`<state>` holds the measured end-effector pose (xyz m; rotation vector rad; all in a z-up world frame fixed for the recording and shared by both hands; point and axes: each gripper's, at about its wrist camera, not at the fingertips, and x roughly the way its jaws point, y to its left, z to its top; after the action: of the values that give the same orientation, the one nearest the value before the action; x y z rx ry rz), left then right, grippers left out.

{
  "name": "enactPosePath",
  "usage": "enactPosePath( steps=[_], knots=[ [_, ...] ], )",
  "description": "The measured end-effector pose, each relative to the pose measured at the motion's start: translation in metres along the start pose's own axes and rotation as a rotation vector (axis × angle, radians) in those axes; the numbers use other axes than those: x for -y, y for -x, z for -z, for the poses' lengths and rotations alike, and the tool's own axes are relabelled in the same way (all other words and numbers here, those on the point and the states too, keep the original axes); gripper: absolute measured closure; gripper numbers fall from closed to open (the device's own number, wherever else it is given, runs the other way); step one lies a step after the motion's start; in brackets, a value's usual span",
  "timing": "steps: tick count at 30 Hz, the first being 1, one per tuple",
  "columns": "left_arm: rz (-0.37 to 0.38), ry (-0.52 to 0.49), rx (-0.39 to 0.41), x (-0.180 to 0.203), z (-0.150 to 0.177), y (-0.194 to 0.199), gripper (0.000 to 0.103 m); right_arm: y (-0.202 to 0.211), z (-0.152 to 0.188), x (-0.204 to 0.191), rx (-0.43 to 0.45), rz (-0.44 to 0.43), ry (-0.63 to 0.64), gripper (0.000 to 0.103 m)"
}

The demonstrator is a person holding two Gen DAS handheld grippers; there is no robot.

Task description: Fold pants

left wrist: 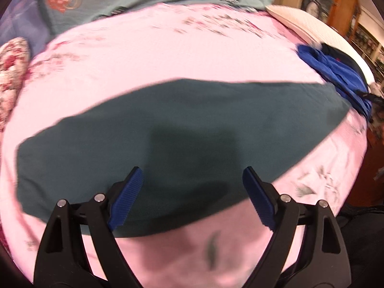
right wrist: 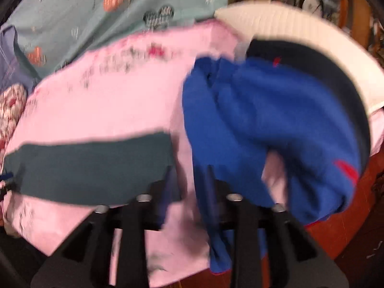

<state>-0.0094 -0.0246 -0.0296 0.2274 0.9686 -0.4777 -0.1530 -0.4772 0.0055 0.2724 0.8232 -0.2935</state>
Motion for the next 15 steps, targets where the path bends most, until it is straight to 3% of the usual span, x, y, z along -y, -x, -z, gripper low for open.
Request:
enactPosePath(
  steps=[2,4,7,9,11,15],
  knots=[
    [-0.058,0.055,-0.004,-0.024,-0.001,-0.003,0.013,-0.001,-0.015,-0.039,0.004,-0.123,0.024,0.065],
    [-0.089,0.109,-0.033,-0.044,0.001,-0.013,0.013,-0.018,-0.027,-0.107,-0.039,-0.275,0.110,0.064],
    [-0.107,0.137,-0.061,-0.060,0.011,-0.024,0.010,-0.057,-0.043,-0.217,-0.157,-0.524,0.179,0.049],
    [-0.108,0.131,-0.057,-0.059,0.017,-0.018,0.010,-0.092,-0.050,-0.286,-0.257,-0.637,0.213,0.049],
    [-0.099,0.138,-0.064,-0.061,0.023,-0.014,0.010,-0.132,-0.057,-0.337,-0.339,-0.674,0.222,0.049],
    [-0.087,0.135,-0.085,-0.067,0.033,-0.005,0.009,-0.187,-0.053,-0.383,-0.508,-0.699,0.208,0.049]
  ],
)
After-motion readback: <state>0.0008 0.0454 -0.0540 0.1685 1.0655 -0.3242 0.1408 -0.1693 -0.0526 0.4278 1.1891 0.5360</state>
